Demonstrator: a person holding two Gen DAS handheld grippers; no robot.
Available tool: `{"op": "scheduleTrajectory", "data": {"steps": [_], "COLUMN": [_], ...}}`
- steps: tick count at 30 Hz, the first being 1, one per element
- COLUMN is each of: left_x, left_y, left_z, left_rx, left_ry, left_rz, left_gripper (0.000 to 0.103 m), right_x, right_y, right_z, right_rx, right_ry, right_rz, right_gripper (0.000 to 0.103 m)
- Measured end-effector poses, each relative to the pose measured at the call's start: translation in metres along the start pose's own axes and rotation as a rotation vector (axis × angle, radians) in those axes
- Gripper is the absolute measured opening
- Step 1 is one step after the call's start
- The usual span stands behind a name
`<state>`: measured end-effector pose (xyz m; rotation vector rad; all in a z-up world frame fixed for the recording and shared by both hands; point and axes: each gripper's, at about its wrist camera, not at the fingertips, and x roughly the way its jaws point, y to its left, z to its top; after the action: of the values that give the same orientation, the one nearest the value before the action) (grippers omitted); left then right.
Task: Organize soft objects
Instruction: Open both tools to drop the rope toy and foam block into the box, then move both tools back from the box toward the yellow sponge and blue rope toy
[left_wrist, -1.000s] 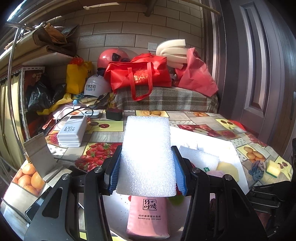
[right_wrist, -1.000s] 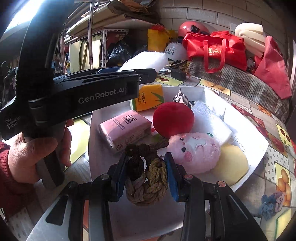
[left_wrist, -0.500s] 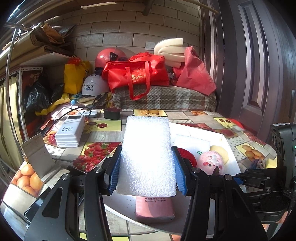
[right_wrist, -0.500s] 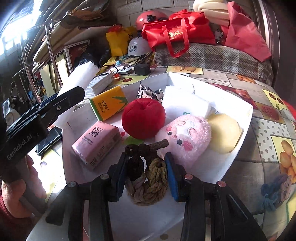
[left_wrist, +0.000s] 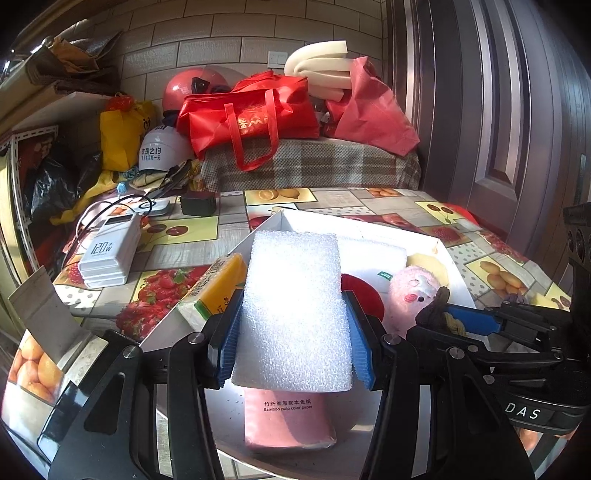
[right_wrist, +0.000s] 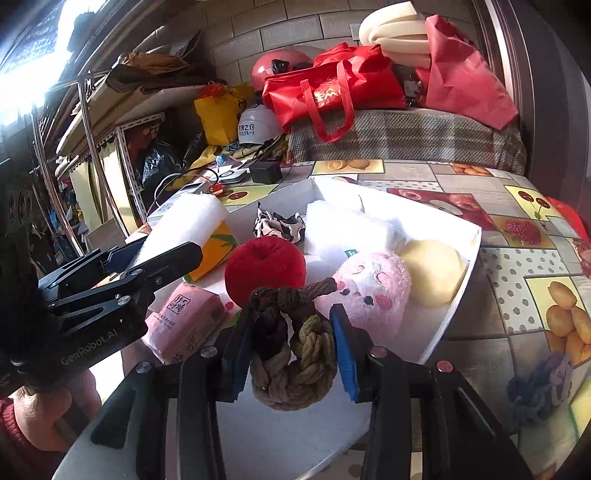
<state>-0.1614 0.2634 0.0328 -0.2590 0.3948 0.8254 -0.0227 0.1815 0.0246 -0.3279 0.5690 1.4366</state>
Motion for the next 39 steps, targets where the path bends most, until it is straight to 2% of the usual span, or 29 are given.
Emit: {"op": "scheduleTrajectory", "data": {"steps": [1, 2, 3, 4, 5, 7, 8, 9, 11, 24, 31, 39], "left_x": [-0.001, -0.002, -0.004, -0.006, -0.008, -0.012, -0.014, -0.015, -0.017, -0.022, -0.032, -0.038], "left_y": [0.002, 0.004, 0.005, 0.006, 0.007, 0.007, 0.006, 0.006, 0.005, 0.006, 0.001, -0.009], "left_z": [0.0, 0.001, 0.0, 0.0, -0.001, -0.001, -0.001, -0.001, -0.001, -0.002, -0.004, -0.008], "left_rx": [-0.01, -0.021, -0.03, -0.037, -0.042, -0.044, -0.041, -0.036, -0.027, -0.035, -0.01, -0.002], "left_ry": [-0.006, -0.013, -0.021, -0.031, -0.042, -0.064, -0.072, -0.08, -0.09, -0.12, -0.174, -0.165], "left_rz": [0.009, 0.024, 0.039, 0.048, 0.056, 0.073, 0.079, 0.081, 0.086, 0.105, 0.13, 0.147], "left_gripper": [0.061, 0.073, 0.079, 0.085, 0.088, 0.094, 0.103, 0.103, 0.103, 0.103, 0.103, 0.103], "right_x": [0.0, -0.001, 0.0, -0.001, -0.002, -0.003, -0.003, -0.003, -0.003, -0.007, -0.024, -0.043], "right_y": [0.002, 0.003, 0.004, 0.004, 0.004, 0.005, 0.005, 0.005, 0.005, 0.003, 0.004, -0.002], "right_z": [0.0, 0.0, 0.0, 0.001, 0.001, 0.001, 0.001, 0.001, 0.001, 0.001, -0.005, -0.014], "right_rx": [-0.009, -0.016, -0.021, -0.023, -0.023, -0.027, -0.029, -0.03, -0.03, -0.017, -0.021, -0.025], "right_ry": [-0.003, -0.004, -0.004, -0.007, -0.012, -0.023, -0.025, -0.025, -0.026, -0.051, -0.123, -0.152], "right_rz": [-0.003, -0.001, 0.003, -0.002, -0.008, -0.013, -0.017, -0.022, -0.033, -0.057, -0.056, -0.098], "right_gripper": [0.045, 0.055, 0.063, 0.081, 0.088, 0.088, 0.088, 0.089, 0.103, 0.103, 0.103, 0.103]}}
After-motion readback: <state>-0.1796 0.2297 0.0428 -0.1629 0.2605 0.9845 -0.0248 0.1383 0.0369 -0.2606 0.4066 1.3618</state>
